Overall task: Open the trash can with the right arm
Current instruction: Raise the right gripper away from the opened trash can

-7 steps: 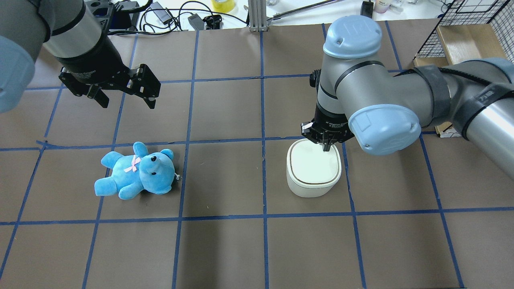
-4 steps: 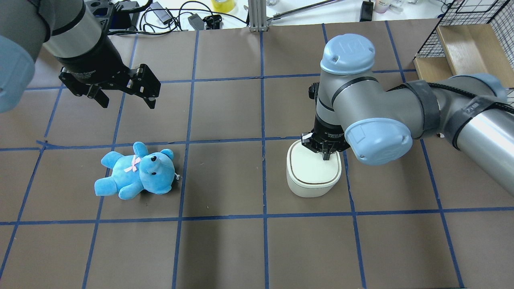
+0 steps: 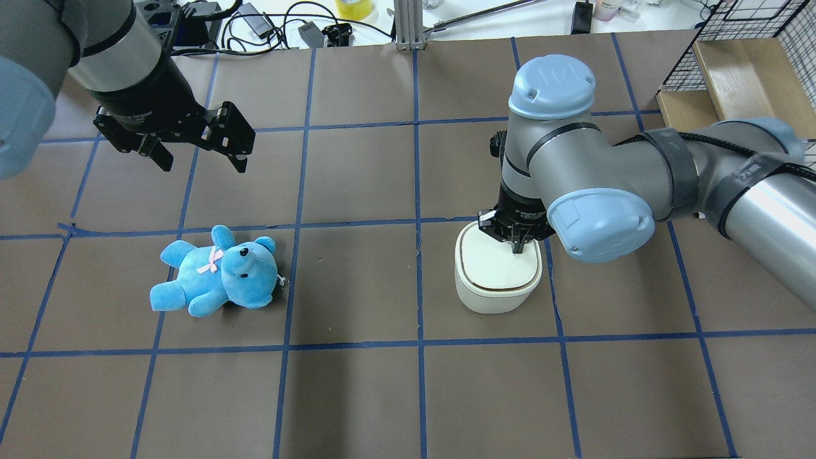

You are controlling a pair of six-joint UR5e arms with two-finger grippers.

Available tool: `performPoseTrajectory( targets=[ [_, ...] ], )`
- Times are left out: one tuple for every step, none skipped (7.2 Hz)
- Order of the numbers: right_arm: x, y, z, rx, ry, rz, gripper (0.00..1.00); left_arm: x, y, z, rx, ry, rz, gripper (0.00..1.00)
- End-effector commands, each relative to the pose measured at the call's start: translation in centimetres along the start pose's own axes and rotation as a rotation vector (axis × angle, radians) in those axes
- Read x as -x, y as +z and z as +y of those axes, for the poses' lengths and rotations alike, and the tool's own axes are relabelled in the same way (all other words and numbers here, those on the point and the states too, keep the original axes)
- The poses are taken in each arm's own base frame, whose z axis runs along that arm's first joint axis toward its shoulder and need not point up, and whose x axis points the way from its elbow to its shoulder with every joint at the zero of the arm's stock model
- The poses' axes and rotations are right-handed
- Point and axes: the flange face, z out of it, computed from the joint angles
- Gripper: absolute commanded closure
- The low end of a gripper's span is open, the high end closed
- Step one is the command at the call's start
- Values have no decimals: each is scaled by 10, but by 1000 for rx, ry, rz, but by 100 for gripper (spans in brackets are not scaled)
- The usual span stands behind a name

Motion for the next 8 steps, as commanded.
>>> performPoseTrajectory(
  targets=[
    [-2,-74,-6,-83,-10,-31,0,0,0,0,0,0,0,0],
    [-5,-119,-10,-84,-10,-21,0,-1,0,0,0,2,0,0],
    [-6,-158,-12,-91,-20,-15,0,0,0,0,0,-1,0,0],
    [-20,-187,-15,-76,-7,-14,0,0,0,0,0,0,0,0],
    [-44,-204,-24,-80,13,-26,0,0,0,0,0,0,0,0],
    [-65,-209,-31,-87,11,-31,0,0,0,0,0,0,0,0],
    [-65,-207,-30,-85,17,-31,0,0,0,0,0,0,0,0],
    [-66,-211,-29,-94,18,-32,0,0,0,0,0,0,0,0]
  ],
)
